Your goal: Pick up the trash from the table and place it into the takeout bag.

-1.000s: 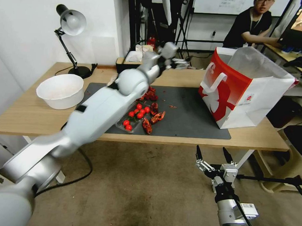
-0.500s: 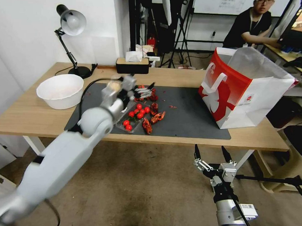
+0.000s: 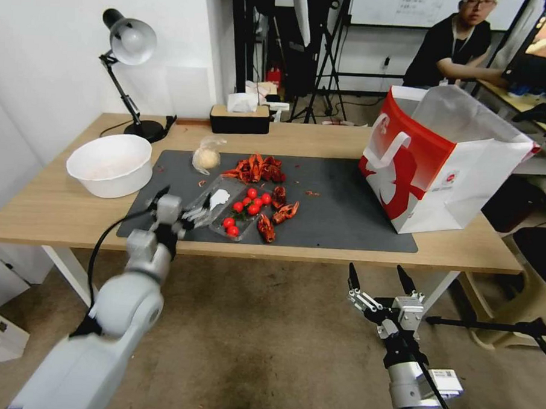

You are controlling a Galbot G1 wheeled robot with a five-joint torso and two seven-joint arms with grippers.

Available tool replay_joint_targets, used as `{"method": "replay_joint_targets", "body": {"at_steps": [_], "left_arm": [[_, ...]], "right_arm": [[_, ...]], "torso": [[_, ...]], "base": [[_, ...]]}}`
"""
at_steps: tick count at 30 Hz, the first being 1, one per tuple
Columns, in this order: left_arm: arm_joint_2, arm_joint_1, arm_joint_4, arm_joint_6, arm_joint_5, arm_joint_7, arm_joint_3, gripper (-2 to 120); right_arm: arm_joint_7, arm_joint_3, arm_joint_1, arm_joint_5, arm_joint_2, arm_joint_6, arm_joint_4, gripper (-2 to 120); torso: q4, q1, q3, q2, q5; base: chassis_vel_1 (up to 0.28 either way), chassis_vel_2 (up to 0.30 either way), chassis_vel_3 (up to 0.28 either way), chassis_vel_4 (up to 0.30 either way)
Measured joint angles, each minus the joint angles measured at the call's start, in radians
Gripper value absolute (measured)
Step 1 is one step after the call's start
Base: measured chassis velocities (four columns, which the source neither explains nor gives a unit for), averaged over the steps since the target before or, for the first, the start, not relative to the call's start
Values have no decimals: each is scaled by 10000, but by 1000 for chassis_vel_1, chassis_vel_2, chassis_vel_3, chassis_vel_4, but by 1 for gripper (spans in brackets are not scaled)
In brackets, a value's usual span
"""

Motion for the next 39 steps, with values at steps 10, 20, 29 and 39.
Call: {"method": "replay_joint_targets", "body": {"at_steps": [10,20,29,39], "left_arm": [[-1020,2677,-679,-840,511,-107,-1588,100],[-1095,2664,-748,-913,459,-72,-1733,100],[-796,1062,-258,-410,-106,-93,-923,100],[-670,-1118,813,288,-895,-302,46,100]], "right_arm": [[-5,-100,-9,-34,-59,-16,6,100],[-12,-125,35,-5,-138,-16,-30,100],[-18,-131,57,23,-170,-11,-67,100],[-17,-60,12,25,-153,-5,-66,100]], "torso": [[-3,1,1,0,1],[-3,1,1,0,3],[-3,2,2,-1,2],[-3,3,2,-2,3]], "base": [[0,0,0,0],[0,0,0,0],[0,0,0,0],[0,0,0,0]]}}
